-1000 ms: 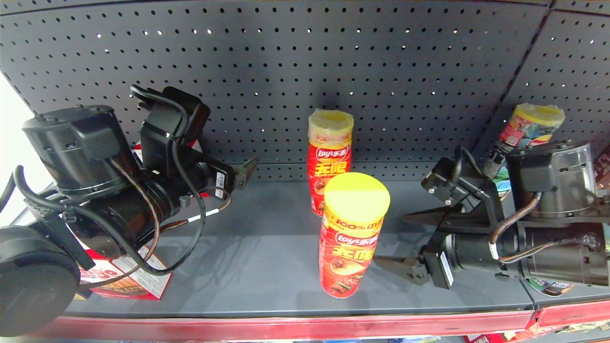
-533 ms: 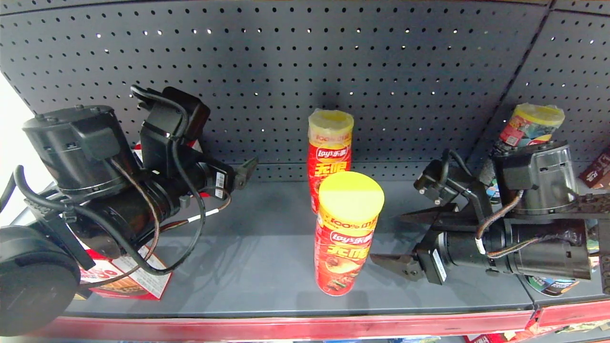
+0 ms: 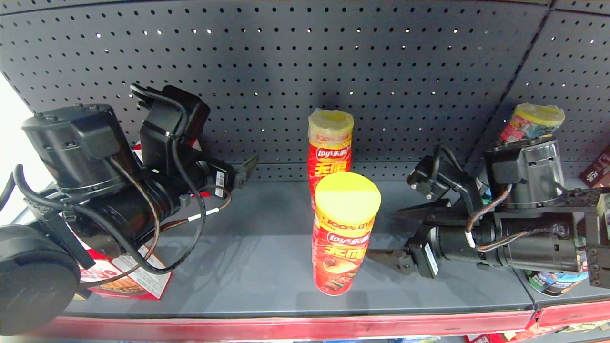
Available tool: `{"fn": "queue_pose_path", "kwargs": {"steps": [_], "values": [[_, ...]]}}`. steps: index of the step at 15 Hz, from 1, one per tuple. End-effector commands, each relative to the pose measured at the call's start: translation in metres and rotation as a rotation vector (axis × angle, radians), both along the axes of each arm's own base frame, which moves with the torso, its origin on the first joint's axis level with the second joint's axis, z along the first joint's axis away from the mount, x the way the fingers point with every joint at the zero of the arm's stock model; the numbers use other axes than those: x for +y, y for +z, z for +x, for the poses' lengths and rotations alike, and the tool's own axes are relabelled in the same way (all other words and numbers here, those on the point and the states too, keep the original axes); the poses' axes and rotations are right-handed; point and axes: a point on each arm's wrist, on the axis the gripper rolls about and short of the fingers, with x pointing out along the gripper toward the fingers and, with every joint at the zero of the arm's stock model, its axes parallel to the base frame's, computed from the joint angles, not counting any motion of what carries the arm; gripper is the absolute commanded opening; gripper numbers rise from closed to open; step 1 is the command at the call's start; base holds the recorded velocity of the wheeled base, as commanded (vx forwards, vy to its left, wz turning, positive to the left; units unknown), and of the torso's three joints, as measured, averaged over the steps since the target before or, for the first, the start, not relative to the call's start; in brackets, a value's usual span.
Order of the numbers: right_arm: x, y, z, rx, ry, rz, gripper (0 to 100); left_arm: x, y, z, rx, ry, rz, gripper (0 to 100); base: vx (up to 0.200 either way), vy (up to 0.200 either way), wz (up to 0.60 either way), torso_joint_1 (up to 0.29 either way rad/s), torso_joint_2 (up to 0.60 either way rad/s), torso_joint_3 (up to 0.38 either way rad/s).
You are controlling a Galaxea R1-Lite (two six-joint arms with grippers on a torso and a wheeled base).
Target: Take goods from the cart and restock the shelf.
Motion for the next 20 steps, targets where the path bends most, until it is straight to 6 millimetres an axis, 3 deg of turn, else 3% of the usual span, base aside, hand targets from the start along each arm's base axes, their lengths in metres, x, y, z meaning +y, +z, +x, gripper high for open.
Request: {"fn": "queue_pose_path", "kwargs": {"steps": [1, 7, 10, 13, 20], "values": [[0.005, -0.002, 0.002, 0.005, 0.011, -0.004, 100, 0.0, 0.0, 0.0, 0.0, 0.001, 0.0, 100, 0.0, 0.0, 0.0, 0.0, 0.0, 0.0], [0.004, 0.001, 0.002, -0.015, 0.002, 0.01, 100, 0.002, 0.001, -0.001, -0.003, 0.007, -0.001, 100, 0.0, 0.0, 0.0, 0.0, 0.0, 0.0], [-0.009, 0.019, -0.005, -0.083, -0.041, 0.055, 100, 0.01, 0.003, -0.005, -0.011, 0.022, -0.005, 100, 0.0, 0.0, 0.0, 0.0, 0.0, 0.0], [-0.022, 0.017, -0.013, -0.08, -0.066, 0.052, 100, 0.008, -0.007, -0.011, 0.021, 0.008, 0.014, 100, 0.0, 0.0, 0.0, 0.0, 0.0, 0.0], [-0.026, 0.013, -0.014, -0.071, -0.078, 0.044, 100, -0.001, -0.024, -0.056, 0.093, -0.108, 0.115, 100, 0.0, 0.0, 0.0, 0.0, 0.0, 0.0]]}}
